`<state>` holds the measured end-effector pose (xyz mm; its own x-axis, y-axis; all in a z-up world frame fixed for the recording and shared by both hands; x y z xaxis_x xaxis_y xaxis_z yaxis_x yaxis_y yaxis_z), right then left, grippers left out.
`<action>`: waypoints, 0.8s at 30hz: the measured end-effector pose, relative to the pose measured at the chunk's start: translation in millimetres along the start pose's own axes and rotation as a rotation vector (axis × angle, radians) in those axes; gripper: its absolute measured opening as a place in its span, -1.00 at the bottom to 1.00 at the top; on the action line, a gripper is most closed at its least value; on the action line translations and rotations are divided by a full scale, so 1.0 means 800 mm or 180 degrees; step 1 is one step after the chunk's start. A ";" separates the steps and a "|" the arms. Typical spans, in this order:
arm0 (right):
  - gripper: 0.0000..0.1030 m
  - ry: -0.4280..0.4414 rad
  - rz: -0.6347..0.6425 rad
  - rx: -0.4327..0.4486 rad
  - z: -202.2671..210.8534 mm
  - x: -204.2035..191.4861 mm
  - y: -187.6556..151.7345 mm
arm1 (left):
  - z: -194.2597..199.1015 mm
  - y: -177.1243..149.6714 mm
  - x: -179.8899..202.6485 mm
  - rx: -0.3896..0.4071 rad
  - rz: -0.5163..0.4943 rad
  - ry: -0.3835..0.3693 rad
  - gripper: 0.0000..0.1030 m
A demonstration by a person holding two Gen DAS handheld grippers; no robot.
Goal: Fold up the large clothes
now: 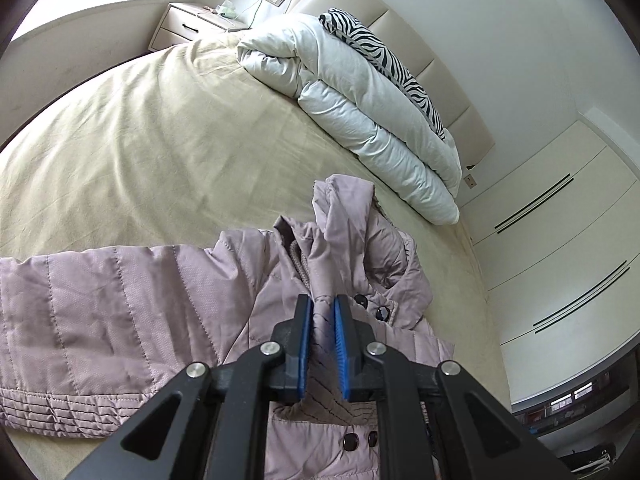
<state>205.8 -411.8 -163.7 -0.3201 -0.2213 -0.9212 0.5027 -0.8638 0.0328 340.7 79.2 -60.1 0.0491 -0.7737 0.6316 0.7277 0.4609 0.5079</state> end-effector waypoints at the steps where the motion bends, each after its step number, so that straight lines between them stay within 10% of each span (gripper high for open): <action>1: 0.66 -0.0044 0.0072 0.0070 0.004 -0.004 0.008 | -0.004 -0.004 -0.005 -0.0031 0.0019 0.0004 -0.76; 17: 0.57 -0.0387 0.0337 0.0599 0.066 0.003 0.057 | -0.067 -0.061 -0.065 -0.0383 0.0117 0.0391 -0.74; 24: 0.58 -0.0301 0.1123 0.0597 0.088 -0.093 0.051 | -0.072 -0.061 -0.060 -0.0338 0.0011 0.0503 -0.73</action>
<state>193.6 -462.5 -66.3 -0.2310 -0.5518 -0.8013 0.4426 -0.7931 0.4185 342.1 68.3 -149.0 0.1526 -0.8346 0.5293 0.7950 0.4218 0.4360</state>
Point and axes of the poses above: each gripper's, at about its wrist camera, not at the fingertips, and z roughly against the way its jaws point, x to its right, y to its top, the point moved 4 cm from there along -z, roughly the way its jaws point, and after that the axes turned 4 degrees about x, right-handed, at the moved point
